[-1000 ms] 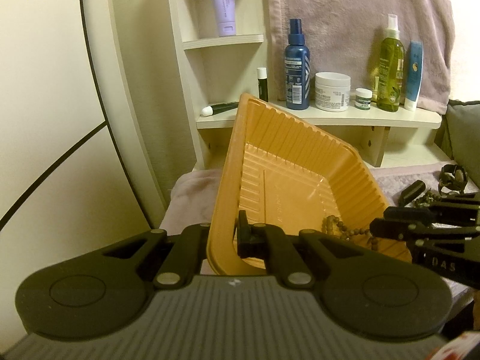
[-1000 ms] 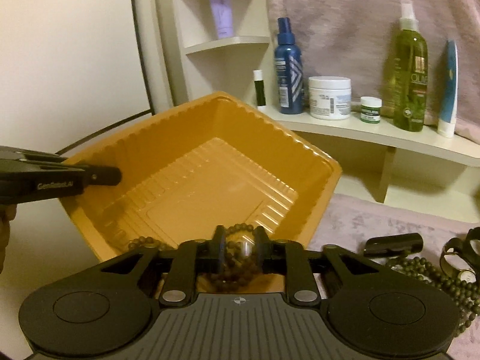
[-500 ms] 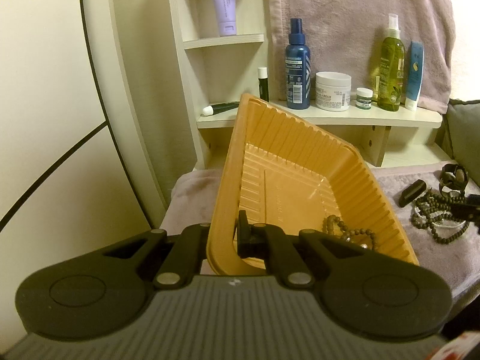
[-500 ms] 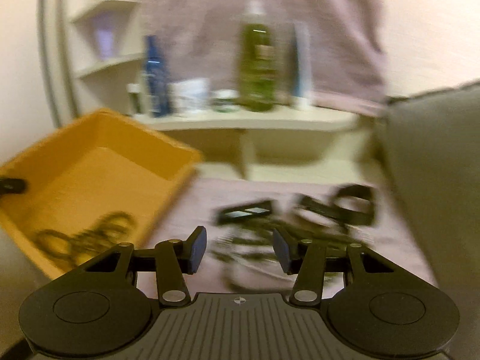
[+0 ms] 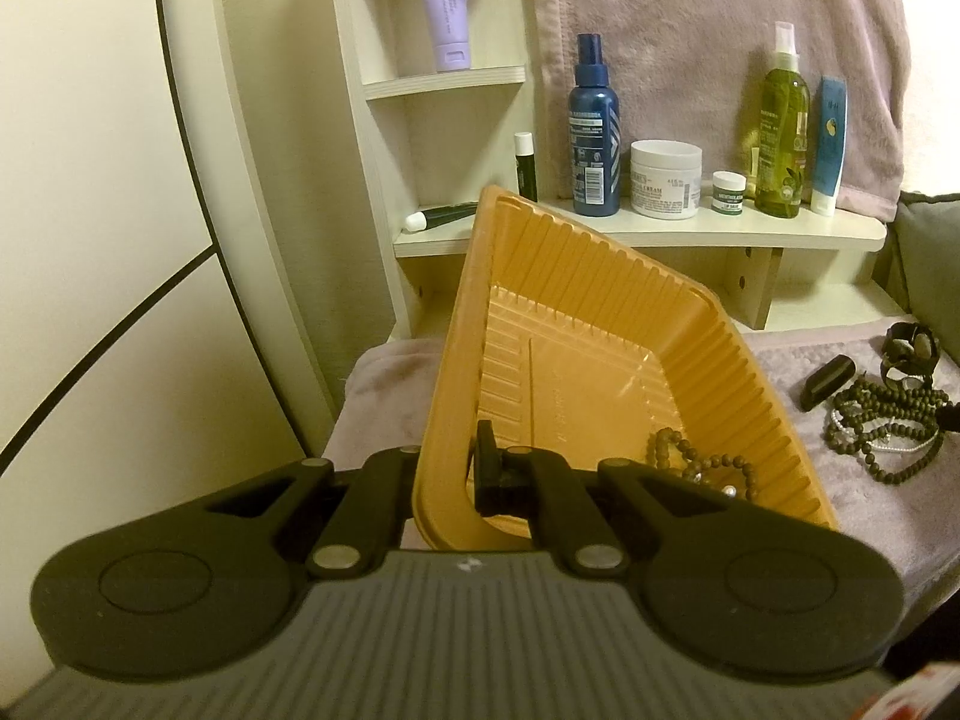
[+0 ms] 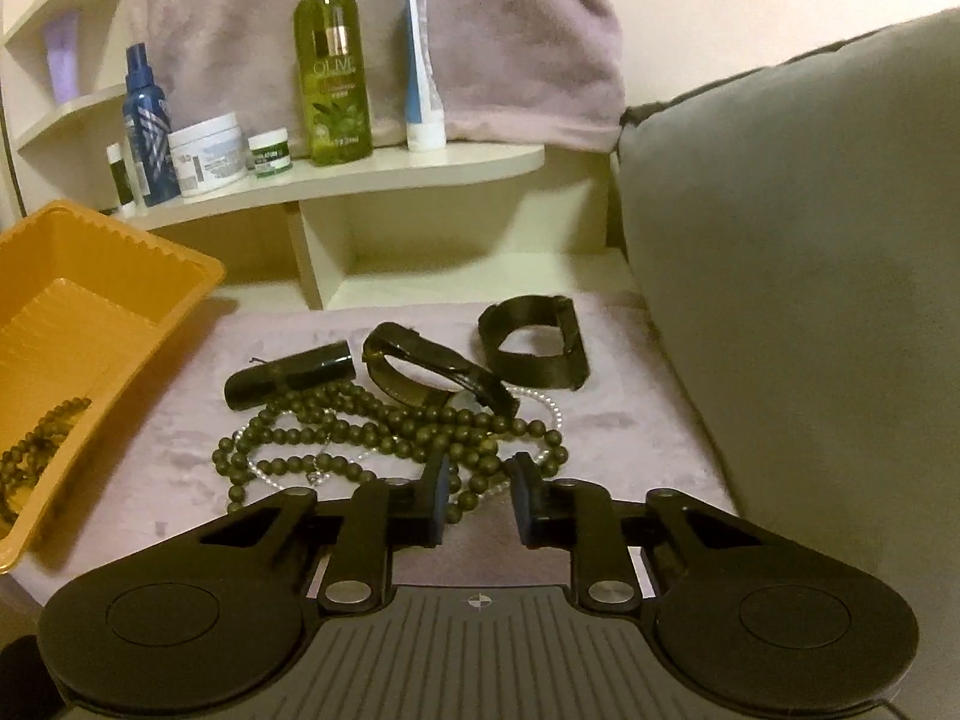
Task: Organize jewelry
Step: 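Grasp the long dark bead necklace with the right gripper and lift it high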
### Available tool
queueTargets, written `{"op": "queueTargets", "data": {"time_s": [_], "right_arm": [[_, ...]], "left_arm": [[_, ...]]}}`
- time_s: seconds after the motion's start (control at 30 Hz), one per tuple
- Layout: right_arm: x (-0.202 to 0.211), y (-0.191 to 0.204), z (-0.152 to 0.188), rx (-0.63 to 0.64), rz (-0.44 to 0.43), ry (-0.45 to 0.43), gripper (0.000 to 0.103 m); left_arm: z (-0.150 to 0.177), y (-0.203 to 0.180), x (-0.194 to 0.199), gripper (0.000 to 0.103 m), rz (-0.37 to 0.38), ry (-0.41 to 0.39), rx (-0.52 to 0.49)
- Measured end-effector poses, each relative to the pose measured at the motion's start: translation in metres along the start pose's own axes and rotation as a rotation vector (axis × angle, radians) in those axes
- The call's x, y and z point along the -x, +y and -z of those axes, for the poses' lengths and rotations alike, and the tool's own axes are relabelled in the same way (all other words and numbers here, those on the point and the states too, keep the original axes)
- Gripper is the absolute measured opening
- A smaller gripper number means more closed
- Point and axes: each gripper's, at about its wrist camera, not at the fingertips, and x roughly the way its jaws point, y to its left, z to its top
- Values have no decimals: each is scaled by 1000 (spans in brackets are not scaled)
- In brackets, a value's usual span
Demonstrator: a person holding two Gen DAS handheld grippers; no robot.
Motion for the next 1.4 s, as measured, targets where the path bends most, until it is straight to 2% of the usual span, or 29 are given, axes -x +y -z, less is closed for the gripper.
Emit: {"op": "queueTargets", "data": {"time_s": [0.2,0.3,0.5,0.7,0.97,1.4], "right_arm": [[-13,1,1,-28,7,1,17],[-14,2,-1,-27,4,6,7],[8,5,-9,-7,-7,-25,7],[48,20,-35,76,-57,-122,7],[101,42,-87,174,-119,-278,7],[156,66,-158,319,-147,-476,7]], "left_arm": [[0,0,0,4,0,1,-2],[0,0,0,4,0,1,0],[0,0,0,4,0,0,0],[0,0,0,4,4,-1,1],[-1,1,-1,4,8,-6,1],[-2,4,-1,4,12,-10,6]]}}
